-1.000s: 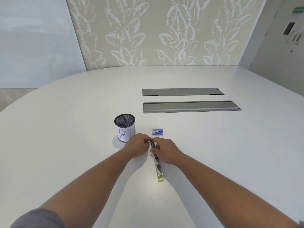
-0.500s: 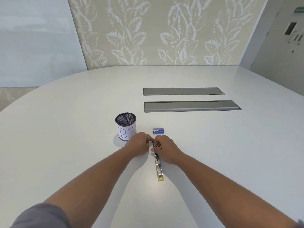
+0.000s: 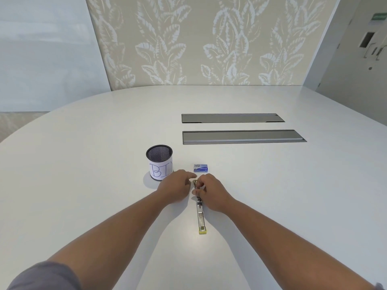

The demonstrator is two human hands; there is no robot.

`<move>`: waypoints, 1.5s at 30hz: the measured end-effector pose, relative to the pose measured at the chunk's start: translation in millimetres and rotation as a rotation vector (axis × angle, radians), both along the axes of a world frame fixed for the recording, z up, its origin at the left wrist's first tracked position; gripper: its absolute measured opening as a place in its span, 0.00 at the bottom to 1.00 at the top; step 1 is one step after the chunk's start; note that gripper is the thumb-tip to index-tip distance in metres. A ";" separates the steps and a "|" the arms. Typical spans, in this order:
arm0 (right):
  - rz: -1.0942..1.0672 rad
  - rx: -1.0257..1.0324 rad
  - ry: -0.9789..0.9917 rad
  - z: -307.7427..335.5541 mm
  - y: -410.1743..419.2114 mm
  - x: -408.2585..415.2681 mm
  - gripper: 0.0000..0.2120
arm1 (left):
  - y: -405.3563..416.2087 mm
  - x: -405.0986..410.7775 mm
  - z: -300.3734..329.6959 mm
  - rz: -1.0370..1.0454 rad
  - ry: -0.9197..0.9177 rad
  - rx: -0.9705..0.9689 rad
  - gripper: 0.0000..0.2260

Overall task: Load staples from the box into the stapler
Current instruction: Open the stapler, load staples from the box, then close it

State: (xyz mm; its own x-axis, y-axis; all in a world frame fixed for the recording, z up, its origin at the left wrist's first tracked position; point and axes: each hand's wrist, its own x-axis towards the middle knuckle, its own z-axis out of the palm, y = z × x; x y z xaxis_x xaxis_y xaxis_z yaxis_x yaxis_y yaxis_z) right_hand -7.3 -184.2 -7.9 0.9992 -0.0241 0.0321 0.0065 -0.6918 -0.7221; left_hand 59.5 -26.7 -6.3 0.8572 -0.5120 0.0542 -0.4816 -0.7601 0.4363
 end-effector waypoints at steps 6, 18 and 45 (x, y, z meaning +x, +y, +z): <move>-0.015 0.006 -0.012 0.7 -1.3 1.9 0.11 | 4.5 -0.3 4.0 -0.145 -0.071 0.118 0.21; -0.013 0.103 -0.135 -11.2 -3.8 -13.0 0.07 | -1.5 -9.7 2.3 -0.221 -0.293 0.310 0.09; -0.068 0.345 -0.148 -18.1 -2.8 -32.7 0.09 | -0.9 -1.3 17.7 0.214 0.301 -0.492 0.04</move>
